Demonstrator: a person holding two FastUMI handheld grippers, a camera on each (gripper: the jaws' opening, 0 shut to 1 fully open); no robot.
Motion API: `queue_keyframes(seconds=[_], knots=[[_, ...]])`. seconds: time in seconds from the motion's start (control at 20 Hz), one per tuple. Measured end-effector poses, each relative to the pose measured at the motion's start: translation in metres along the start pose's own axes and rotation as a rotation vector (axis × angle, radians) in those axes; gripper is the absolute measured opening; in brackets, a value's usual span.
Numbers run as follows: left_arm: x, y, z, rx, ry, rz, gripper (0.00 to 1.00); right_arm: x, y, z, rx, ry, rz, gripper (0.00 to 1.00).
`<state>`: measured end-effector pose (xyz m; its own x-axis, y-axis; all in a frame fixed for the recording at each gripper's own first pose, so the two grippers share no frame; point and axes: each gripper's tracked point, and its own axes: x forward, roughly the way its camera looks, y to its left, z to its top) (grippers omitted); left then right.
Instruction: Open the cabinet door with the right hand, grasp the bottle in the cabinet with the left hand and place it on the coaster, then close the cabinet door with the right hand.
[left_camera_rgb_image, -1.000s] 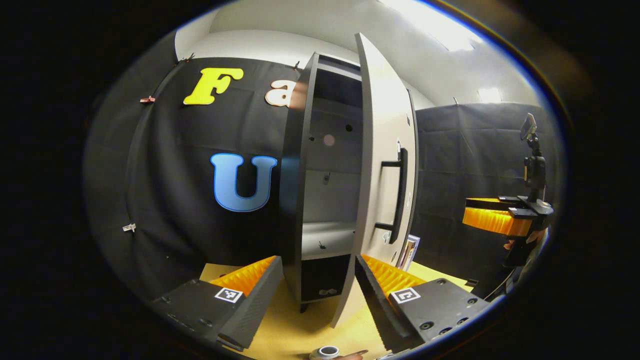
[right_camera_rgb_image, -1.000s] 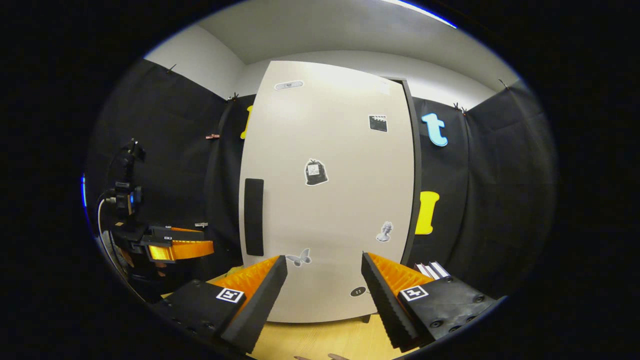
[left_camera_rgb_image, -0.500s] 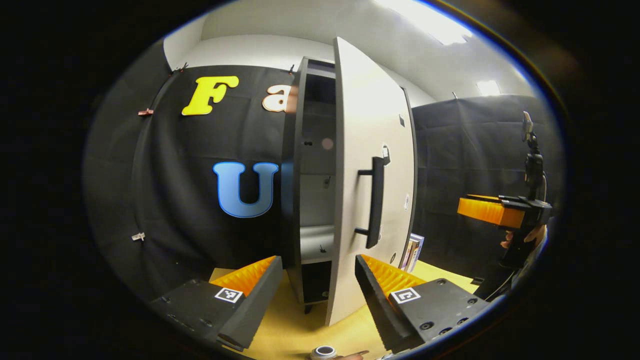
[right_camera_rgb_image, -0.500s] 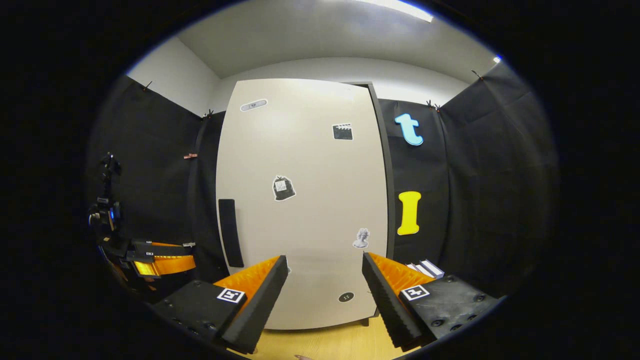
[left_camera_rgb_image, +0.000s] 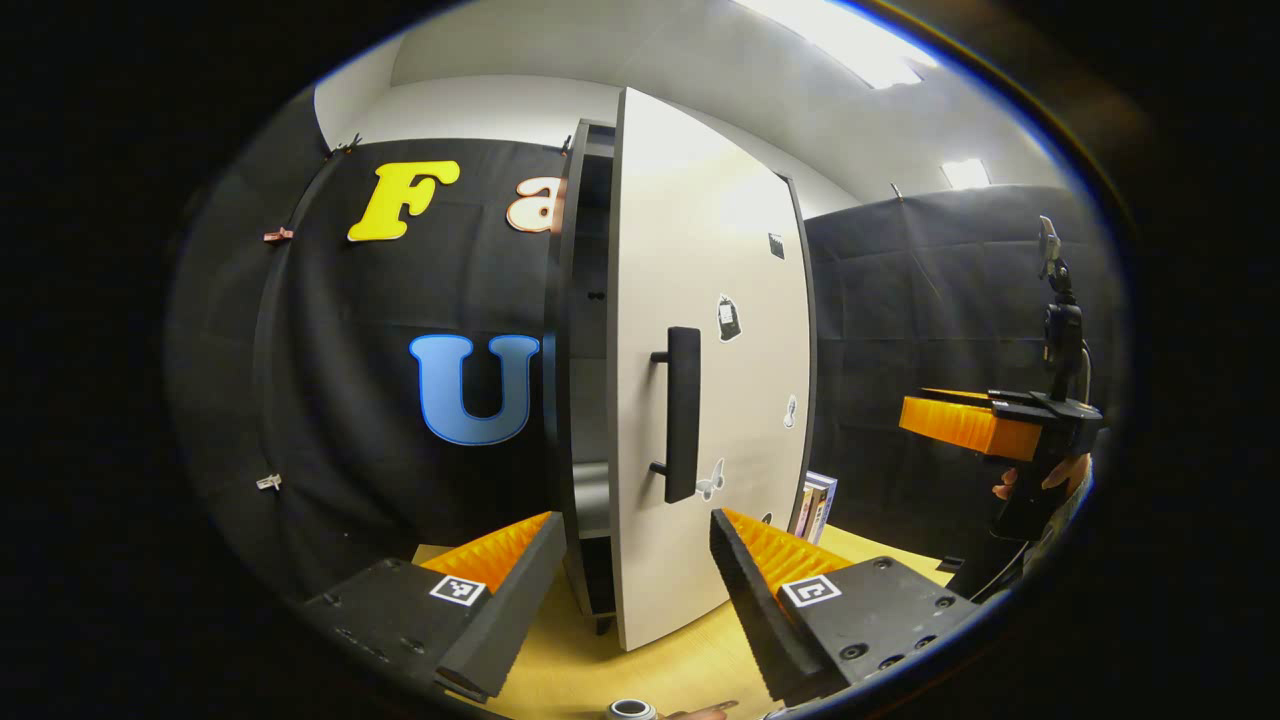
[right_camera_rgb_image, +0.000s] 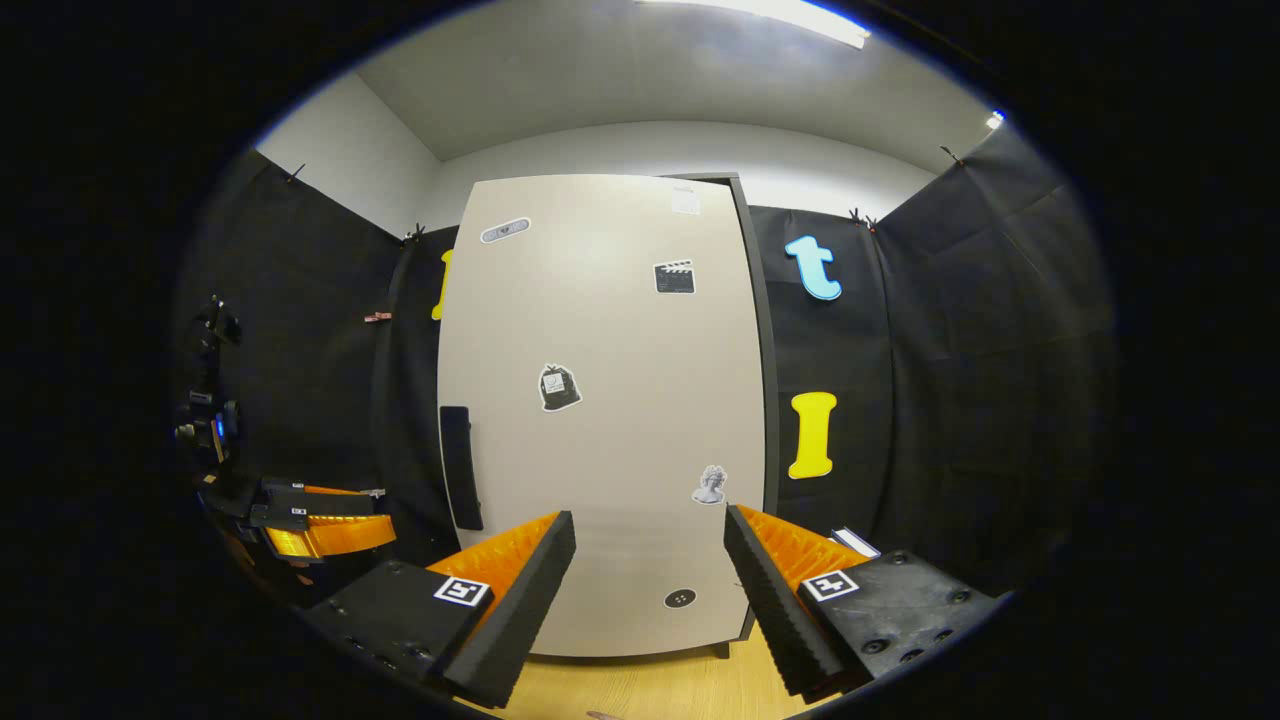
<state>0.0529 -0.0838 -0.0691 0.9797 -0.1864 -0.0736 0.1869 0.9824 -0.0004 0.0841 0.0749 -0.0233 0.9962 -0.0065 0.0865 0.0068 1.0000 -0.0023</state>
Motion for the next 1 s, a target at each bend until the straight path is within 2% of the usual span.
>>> queue_keyframes(seconds=[0.05, 0.15, 0.2, 0.45, 1.0], knots=[[0.001, -0.001, 0.000, -0.003, 0.000, -0.002, 0.87, -0.001, 0.000, 0.000, 0.001, -0.001, 0.004, 0.97], [0.003, -0.003, 0.001, -0.004, -0.005, -0.007, 0.87, -0.002, 0.001, 0.000, 0.008, 0.002, 0.017, 0.97], [0.004, -0.004, 0.001, -0.004, -0.007, -0.010, 0.92, -0.003, 0.002, 0.000, 0.010, 0.003, 0.025, 0.97], [0.010, -0.009, 0.000, 0.001, -0.005, -0.024, 0.92, -0.003, 0.002, 0.001, 0.014, -0.002, 0.046, 0.98], [0.011, -0.009, 0.000, 0.008, 0.000, -0.023, 0.92, -0.001, 0.000, 0.001, 0.016, -0.005, 0.037, 0.97]])
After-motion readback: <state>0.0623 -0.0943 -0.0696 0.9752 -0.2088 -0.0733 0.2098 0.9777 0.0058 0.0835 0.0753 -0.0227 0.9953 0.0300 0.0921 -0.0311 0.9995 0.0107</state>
